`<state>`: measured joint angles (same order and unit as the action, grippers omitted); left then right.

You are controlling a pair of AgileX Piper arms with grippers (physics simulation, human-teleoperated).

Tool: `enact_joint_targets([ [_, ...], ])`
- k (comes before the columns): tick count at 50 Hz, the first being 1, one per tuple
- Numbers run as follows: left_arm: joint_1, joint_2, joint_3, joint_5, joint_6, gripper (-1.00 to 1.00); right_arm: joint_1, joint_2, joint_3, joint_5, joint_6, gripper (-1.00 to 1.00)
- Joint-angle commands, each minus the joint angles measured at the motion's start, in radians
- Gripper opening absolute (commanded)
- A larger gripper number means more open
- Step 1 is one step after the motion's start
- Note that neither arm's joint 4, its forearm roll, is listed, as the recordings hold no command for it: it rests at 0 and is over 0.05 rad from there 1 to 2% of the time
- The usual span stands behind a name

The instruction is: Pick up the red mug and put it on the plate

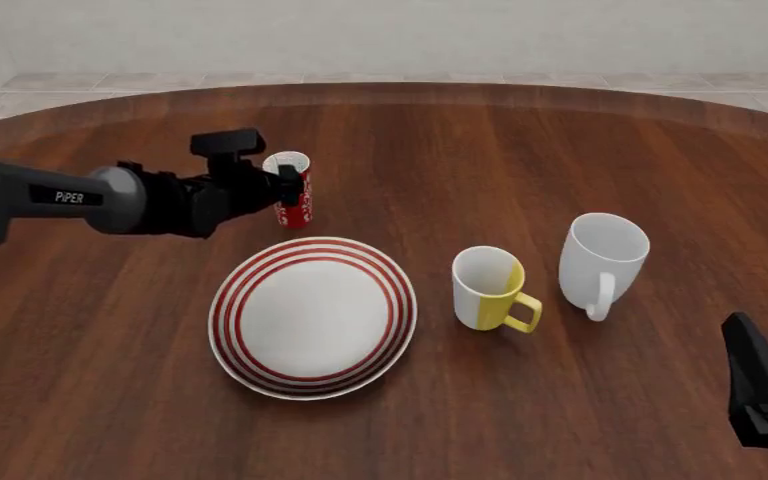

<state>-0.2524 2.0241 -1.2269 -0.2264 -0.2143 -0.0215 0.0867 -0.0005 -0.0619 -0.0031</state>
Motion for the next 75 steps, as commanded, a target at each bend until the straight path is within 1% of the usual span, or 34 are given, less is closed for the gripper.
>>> enact_joint_targets([
  [1,0.003,0.014,-0.002,-0.009,0.004,1.00,0.000,0.006,0.000,-0.005,-0.001,1.00],
  [75,-0.018,0.074,-0.007,-0.038,-0.013,1.00,0.001,0.025,0.000,-0.021,0.000,1.00],
])
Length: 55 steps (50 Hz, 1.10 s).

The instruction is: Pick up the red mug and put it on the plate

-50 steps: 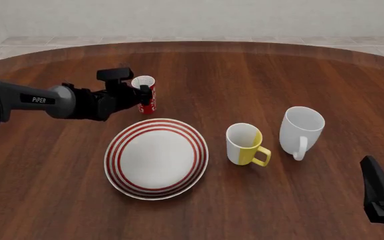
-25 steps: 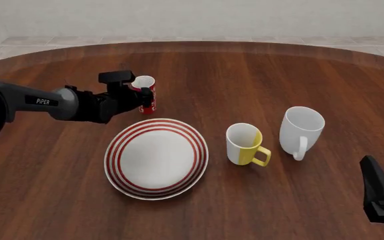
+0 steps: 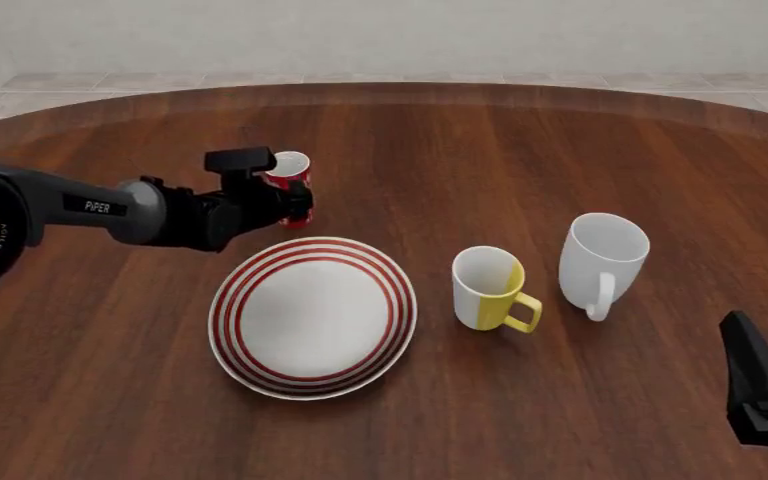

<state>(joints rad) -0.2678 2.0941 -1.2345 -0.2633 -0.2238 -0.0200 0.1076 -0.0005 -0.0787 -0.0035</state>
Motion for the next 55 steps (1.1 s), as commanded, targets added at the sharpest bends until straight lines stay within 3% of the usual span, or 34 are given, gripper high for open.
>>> enact_joint_targets([
  [1,-0.005,0.002,0.002,-0.002,-0.001,1.00,-0.001,0.005,0.000,-0.005,0.000,1.00],
  [17,-0.011,0.003,0.007,-0.009,-0.008,1.00,0.001,0.011,0.000,-0.009,-0.005,1.00],
  [23,-0.010,-0.018,0.047,-0.044,-0.017,1.00,0.000,0.007,-0.001,-0.004,-0.005,1.00],
  [24,-0.007,-0.022,0.051,-0.046,-0.015,-1.00,0.000,0.006,0.000,-0.003,-0.006,1.00],
  [26,-0.021,-0.030,0.059,-0.052,-0.005,-1.00,0.000,0.003,0.000,-0.001,-0.006,1.00],
  [28,-0.042,-0.027,0.057,-0.051,-0.040,-1.00,0.000,0.001,0.000,0.001,-0.006,1.00],
  [55,-0.041,-0.086,0.088,-0.079,0.006,-1.00,0.002,-0.003,-0.001,0.004,-0.013,1.00],
])
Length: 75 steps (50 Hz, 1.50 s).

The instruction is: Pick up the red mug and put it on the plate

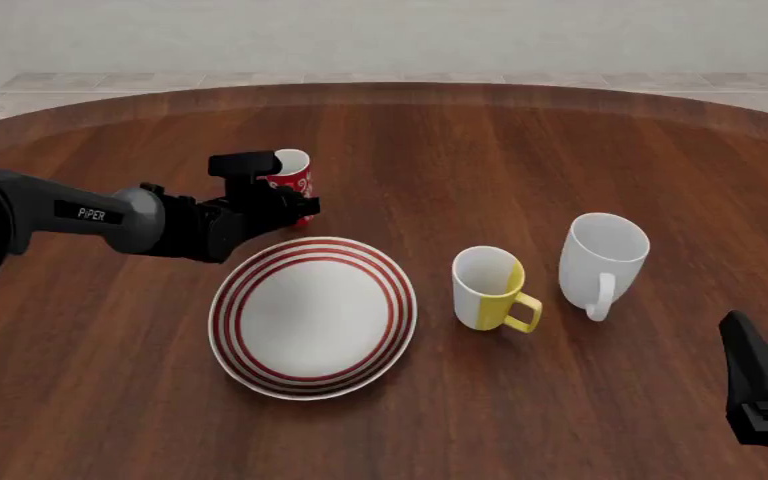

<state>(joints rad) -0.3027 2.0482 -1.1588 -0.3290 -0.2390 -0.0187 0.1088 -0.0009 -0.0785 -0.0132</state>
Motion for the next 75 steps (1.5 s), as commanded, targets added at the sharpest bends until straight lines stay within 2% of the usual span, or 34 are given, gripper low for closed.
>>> enact_joint_targets([
  [1,-0.006,-0.040,0.012,-0.013,0.021,-1.00,0.000,-0.005,0.000,0.004,-0.003,1.00],
  [10,-0.006,-0.146,0.045,-0.017,0.086,-1.00,0.000,-0.029,0.001,0.025,-0.004,1.00],
  [20,-0.025,-0.249,0.076,0.027,0.113,-1.00,0.000,-0.032,0.000,0.026,-0.002,1.00],
  [35,-0.091,-0.458,0.174,0.122,0.108,-1.00,0.002,-0.022,0.000,0.015,0.001,1.00],
  [75,-0.217,-0.924,0.471,0.258,0.101,-1.00,0.006,-0.058,0.001,0.048,0.003,1.00],
])
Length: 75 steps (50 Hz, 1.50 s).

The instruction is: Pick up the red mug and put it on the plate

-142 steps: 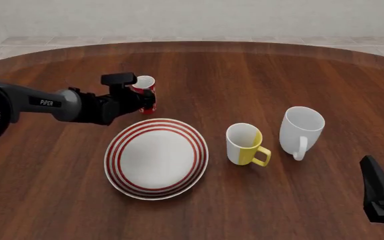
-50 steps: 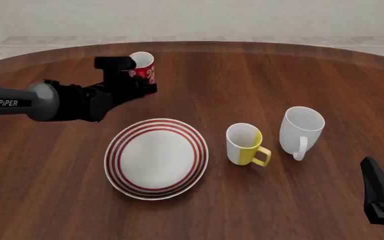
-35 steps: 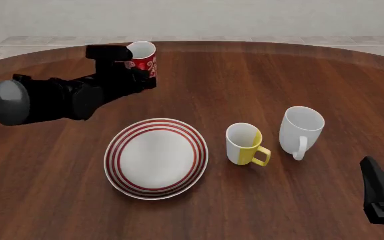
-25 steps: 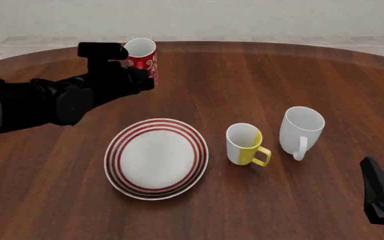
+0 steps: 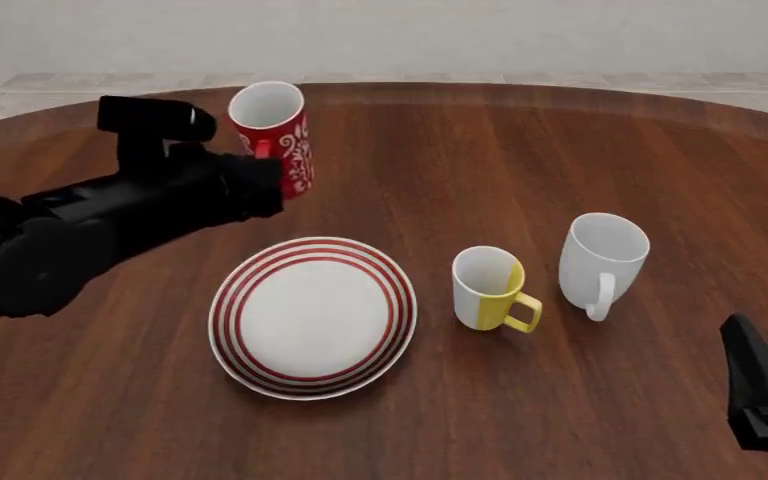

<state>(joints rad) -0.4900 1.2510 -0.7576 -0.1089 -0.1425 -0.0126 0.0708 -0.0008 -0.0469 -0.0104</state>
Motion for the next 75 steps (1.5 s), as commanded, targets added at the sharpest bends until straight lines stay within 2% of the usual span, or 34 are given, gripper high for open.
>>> enact_joint_targets([
  [1,-0.030,-0.127,0.070,0.038,0.005,-1.00,0.000,-0.020,0.001,0.017,0.000,1.00],
  [15,-0.040,-0.241,0.158,0.081,-0.009,-1.00,0.002,-0.028,0.001,0.023,-0.002,1.00],
  [22,-0.061,-0.254,0.203,0.071,-0.035,-1.00,0.002,-0.029,0.001,0.024,-0.004,1.00],
  [51,-0.153,-0.315,0.276,0.078,-0.097,-1.00,0.001,-0.022,-0.004,0.019,-0.007,1.00],
  [65,-0.158,-0.291,0.303,0.039,-0.108,-1.00,0.002,-0.004,-0.002,0.002,-0.007,1.00],
  [75,-0.151,-0.223,0.302,-0.011,-0.114,-1.00,0.001,0.000,-0.001,-0.002,-0.006,1.00],
])
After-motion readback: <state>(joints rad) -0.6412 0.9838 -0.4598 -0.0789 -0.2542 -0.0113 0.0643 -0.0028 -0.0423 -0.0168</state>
